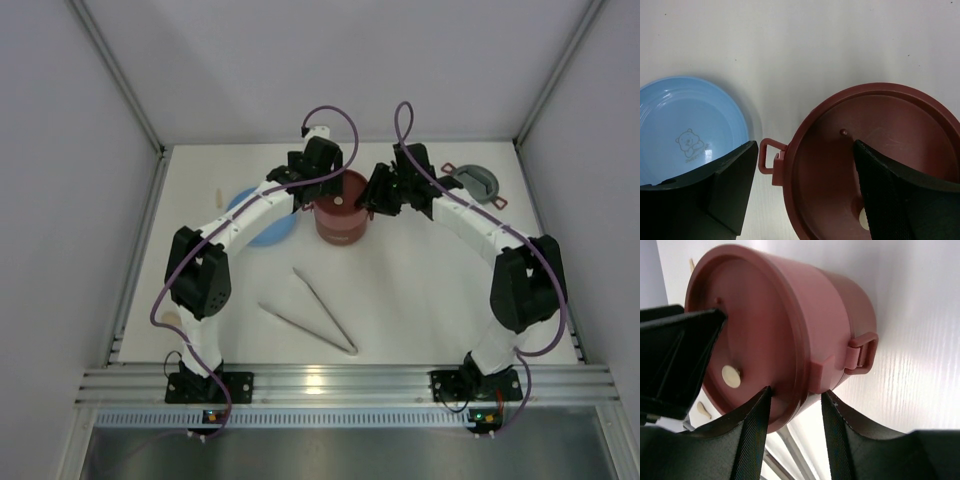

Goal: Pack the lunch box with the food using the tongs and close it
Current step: Close the fastener on the packing box.

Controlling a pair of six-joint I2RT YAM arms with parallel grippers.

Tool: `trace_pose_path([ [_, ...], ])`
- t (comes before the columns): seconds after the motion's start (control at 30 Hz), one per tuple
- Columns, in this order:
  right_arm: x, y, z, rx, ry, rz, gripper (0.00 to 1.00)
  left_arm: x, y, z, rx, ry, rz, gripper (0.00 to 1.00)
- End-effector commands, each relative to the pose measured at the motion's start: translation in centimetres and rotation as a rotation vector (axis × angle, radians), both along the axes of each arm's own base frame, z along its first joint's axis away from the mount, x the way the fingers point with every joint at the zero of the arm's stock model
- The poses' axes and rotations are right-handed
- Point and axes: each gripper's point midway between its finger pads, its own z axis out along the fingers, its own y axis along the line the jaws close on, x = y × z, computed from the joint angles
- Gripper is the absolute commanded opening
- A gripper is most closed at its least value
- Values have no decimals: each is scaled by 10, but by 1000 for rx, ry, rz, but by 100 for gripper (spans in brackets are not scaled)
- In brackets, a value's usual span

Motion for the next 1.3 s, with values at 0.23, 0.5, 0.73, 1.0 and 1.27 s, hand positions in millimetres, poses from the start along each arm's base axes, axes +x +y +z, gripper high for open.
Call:
trace_pose_path([
  [0.23,57,-11,24,-69,-84,-25,43,-33,21,-61,151,196,-27,81],
  [0.5,43,-28,32,-129,-94,-45,43,-32,21,-64,155,199,-22,81],
  [0.73,29,-39,65,-151,-170,-34,44,-30,21,-62,146,190,-16,82],
  [1.0,53,-15,108,-100,-315,63,41,-23,18,-45,133,155,-11,82],
  [1.27,73,21,82,-43,-284,160,27,-18,17,-30,122,127,-5,83],
])
